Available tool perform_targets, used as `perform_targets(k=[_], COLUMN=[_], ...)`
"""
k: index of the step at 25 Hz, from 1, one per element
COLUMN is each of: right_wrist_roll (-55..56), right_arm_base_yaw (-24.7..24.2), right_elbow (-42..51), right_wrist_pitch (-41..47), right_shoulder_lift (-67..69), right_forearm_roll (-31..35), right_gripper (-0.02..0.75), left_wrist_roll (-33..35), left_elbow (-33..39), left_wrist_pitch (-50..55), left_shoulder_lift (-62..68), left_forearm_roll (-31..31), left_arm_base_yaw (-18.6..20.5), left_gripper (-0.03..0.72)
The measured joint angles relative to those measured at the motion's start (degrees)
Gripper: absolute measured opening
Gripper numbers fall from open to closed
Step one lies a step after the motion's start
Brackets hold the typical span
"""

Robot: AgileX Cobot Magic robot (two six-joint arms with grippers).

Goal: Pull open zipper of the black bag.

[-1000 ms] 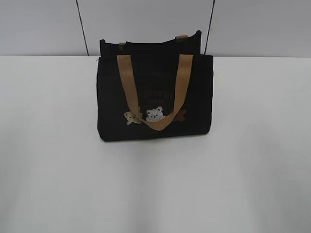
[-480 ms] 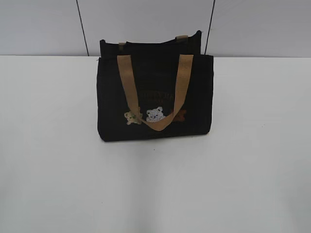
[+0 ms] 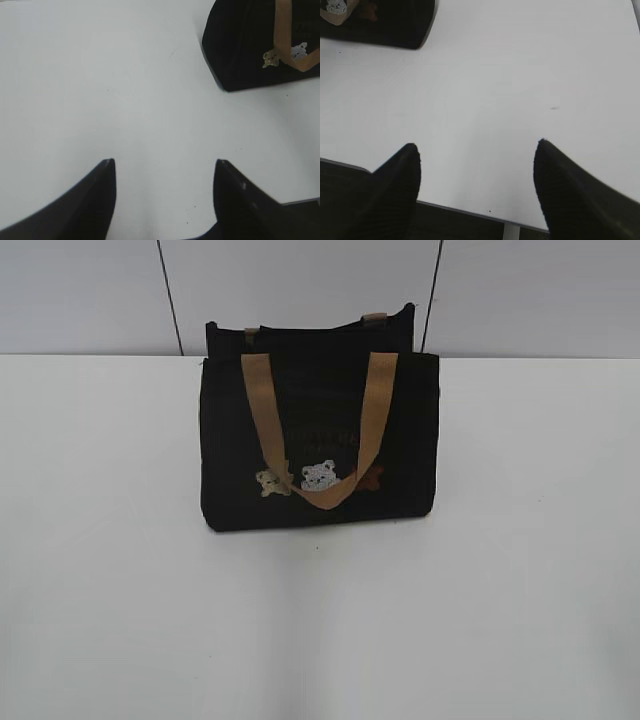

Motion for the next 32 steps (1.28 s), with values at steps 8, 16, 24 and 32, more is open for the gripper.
perform_targets(k=[8,16,24,32], right_wrist_roll=[0.03,0.03,0.03,0.03], right_arm_base_yaw=[0.0,-2.98,-10.12,-10.9], right_elbow=[0.0,0.02,0.02,0.02], right_wrist_pitch=[0.0,-0.05,-0.2,-0.2], right_shoulder_lift=[0.0,0.0,0.0,0.0], right_forearm_roll=[0.0,-0.18,-0.3,-0.3], right_gripper=[0.536,0.536,0.536,0.536], left_wrist_roll=[0.0,-0.01,-0.01,-0.01], left_elbow=[0.07,0.07,0.14,0.14], left_wrist_pitch=[-0.07,-0.07,-0.18,-0.18], left_shoulder_lift=[0.0,-1.47,-4.77,-4.77], left_forearm_roll=[0.0,0.0,0.0,0.0], left_arm_base_yaw=[0.0,0.06,3.78,4.04], left_gripper=[0.463,0.462,0.459,0.459])
